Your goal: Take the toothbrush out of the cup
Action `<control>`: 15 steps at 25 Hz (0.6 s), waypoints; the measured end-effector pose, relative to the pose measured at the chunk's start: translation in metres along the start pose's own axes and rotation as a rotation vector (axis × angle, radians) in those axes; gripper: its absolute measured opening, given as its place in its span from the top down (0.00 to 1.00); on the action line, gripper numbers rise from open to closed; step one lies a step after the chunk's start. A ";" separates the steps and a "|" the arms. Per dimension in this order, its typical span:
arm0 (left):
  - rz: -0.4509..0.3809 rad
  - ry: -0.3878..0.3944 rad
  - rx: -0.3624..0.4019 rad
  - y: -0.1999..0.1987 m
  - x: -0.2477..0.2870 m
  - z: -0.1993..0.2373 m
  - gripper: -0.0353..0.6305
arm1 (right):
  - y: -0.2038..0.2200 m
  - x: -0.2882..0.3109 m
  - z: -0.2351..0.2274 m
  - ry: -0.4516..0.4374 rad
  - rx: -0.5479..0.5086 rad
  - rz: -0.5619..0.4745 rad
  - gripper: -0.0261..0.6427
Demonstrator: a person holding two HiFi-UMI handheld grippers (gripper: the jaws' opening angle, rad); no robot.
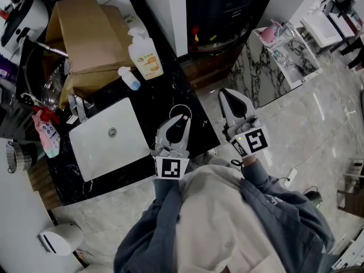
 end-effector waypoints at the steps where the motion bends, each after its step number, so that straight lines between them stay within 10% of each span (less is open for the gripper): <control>1: -0.034 -0.017 -0.013 -0.005 -0.004 0.005 0.79 | 0.000 0.000 0.000 -0.003 0.000 0.000 0.95; 6: -0.193 -0.146 -0.208 -0.023 -0.034 0.023 0.80 | 0.000 0.003 -0.001 -0.015 0.007 -0.006 0.95; 15: -0.335 -0.376 -0.262 -0.031 -0.093 0.057 0.80 | -0.001 0.008 -0.001 -0.029 0.026 -0.028 0.95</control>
Point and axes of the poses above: the fingertips, and each gripper's own axes: x forward along the fingers, z to its left, y out of its underside, the point moved 9 cm from there along -x, backward along the fingers, and after that the axes turned 15 degrees about y, right-handed, at the moved point
